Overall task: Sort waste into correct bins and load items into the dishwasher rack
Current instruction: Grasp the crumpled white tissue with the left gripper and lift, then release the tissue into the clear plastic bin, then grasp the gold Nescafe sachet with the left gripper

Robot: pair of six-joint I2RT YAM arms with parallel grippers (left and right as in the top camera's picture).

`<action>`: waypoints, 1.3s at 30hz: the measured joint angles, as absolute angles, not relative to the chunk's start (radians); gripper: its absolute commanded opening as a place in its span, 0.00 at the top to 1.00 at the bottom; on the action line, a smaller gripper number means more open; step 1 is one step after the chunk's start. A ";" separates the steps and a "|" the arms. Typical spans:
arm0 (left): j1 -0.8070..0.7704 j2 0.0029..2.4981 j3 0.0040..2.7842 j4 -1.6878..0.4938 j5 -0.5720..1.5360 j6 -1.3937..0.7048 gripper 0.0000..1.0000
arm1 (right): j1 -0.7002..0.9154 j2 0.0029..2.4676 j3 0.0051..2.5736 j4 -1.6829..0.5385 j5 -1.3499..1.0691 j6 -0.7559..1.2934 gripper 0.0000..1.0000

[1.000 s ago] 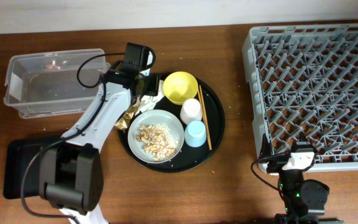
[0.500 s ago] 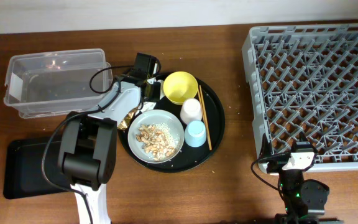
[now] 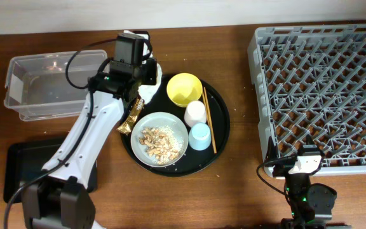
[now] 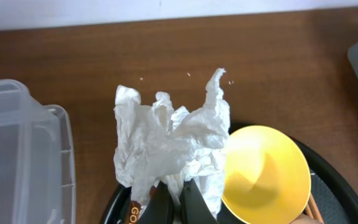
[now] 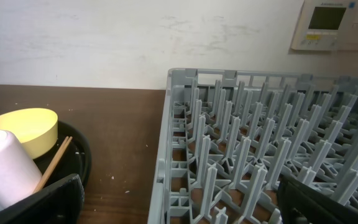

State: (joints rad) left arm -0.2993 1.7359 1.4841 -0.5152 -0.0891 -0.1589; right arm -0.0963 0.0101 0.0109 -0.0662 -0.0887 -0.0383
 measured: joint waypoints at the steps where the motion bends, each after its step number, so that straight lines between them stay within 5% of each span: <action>1: -0.287 1.721 1.484 -0.511 -0.093 -0.159 0.99 | -0.096 0.010 0.011 -0.066 -0.089 -0.038 0.02; 9: 0.126 1.661 1.484 -0.424 -0.155 -0.342 0.98 | -0.096 0.010 0.011 -0.066 -0.089 -0.039 0.02; 10: 0.151 1.667 1.485 -0.421 -0.155 -0.368 0.89 | -0.096 0.010 0.011 -0.066 -0.089 -0.038 0.02; 11: 0.195 1.710 1.485 -0.414 -0.157 -0.412 0.53 | -0.096 0.010 0.011 -0.066 -0.089 -0.038 0.02; 13: 0.220 1.780 1.485 -0.403 -0.157 -0.436 0.19 | -0.096 0.010 0.011 -0.067 -0.089 -0.039 0.02; 14: 0.224 1.805 1.485 -0.403 -0.157 -0.445 0.16 | -0.096 0.010 0.011 -0.066 -0.089 -0.038 0.02; 18: 0.224 1.811 1.485 -0.386 -0.128 -0.454 0.14 | -0.096 0.010 0.011 -0.067 -0.089 -0.038 0.02; 22: 0.224 1.685 1.485 -0.423 0.264 -0.453 0.14 | -0.096 0.011 0.011 -0.067 -0.089 -0.038 0.02; 25: 0.126 1.579 1.499 -0.529 0.490 -0.327 0.34 | -0.096 0.010 0.011 -0.066 -0.089 -0.038 0.02; 30: -0.271 1.607 1.502 -0.812 0.043 -0.186 0.34 | -0.096 0.011 0.011 -0.066 -0.089 -0.038 0.02; 39: -0.280 1.981 1.502 -0.811 -0.135 -0.156 0.39 | -0.096 0.010 0.011 -0.067 -0.089 -0.039 0.02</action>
State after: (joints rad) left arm -0.2802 1.9808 1.5017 -0.8112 -0.1352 -0.1562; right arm -0.0963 0.0101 0.0109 -0.0666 -0.0887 -0.0387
